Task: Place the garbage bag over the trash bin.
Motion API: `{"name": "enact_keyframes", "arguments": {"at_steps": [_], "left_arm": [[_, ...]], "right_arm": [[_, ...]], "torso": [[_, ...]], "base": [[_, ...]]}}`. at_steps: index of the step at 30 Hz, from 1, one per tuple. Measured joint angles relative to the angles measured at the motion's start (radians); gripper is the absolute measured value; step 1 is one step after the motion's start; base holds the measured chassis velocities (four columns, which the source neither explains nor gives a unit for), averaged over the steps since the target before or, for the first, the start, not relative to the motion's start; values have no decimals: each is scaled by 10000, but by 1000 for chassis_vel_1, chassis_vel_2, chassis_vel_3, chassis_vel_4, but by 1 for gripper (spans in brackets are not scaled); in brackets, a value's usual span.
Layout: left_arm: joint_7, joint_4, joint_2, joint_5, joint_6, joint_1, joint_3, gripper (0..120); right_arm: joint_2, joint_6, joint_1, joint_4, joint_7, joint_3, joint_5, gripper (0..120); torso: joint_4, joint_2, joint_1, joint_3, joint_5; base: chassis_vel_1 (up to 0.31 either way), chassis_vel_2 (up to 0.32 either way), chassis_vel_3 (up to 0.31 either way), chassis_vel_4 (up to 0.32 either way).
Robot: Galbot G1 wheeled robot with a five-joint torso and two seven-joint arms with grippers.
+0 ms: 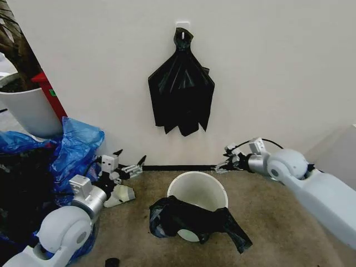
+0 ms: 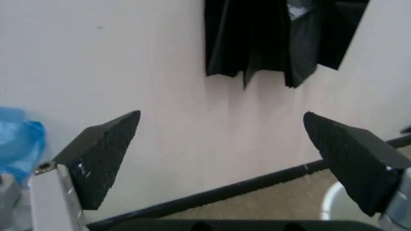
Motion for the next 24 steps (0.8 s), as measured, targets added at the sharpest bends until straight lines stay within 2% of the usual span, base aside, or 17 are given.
{"name": "enact_keyframes", "arguments": {"at_steps": [5,8,11,14,22,24], "left_arm": [[40,-22,-124,3,-16,47,-156,100],[41,-32,-138,-22,-58,52,-158,100],[34,-87,-71,-101,-112,92,-172,100],[29,-113,-15,-143,-121,108,-205,100],[17,-138,-95,-162,-121,81,-108,100],[9,-172,-125,-162,-120,77,-75,100]], "right_arm": [[270,-1,1168,-667,694,-1546,654,100],[371,-1,1434,-986,840,-1963,798,100],[407,-2,1620,-1113,1721,-2522,1452,100],[417,-2,1643,-1014,2516,-2829,2113,100],[731,-1,1495,-1294,3512,-2899,3126,100],[829,-2,1409,-1333,3744,-2886,3411,94]], "torso": [[3,0,0,-1,-4],[3,0,0,0,-2],[-1,0,0,-1,-3],[-1,0,0,-1,-2],[0,0,0,-2,-1],[1,0,0,-2,-2]], "base": [[0,0,0,0],[0,0,0,0],[0,0,0,0],[0,0,0,0],[0,0,0,0],[0,0,0,0]]}}
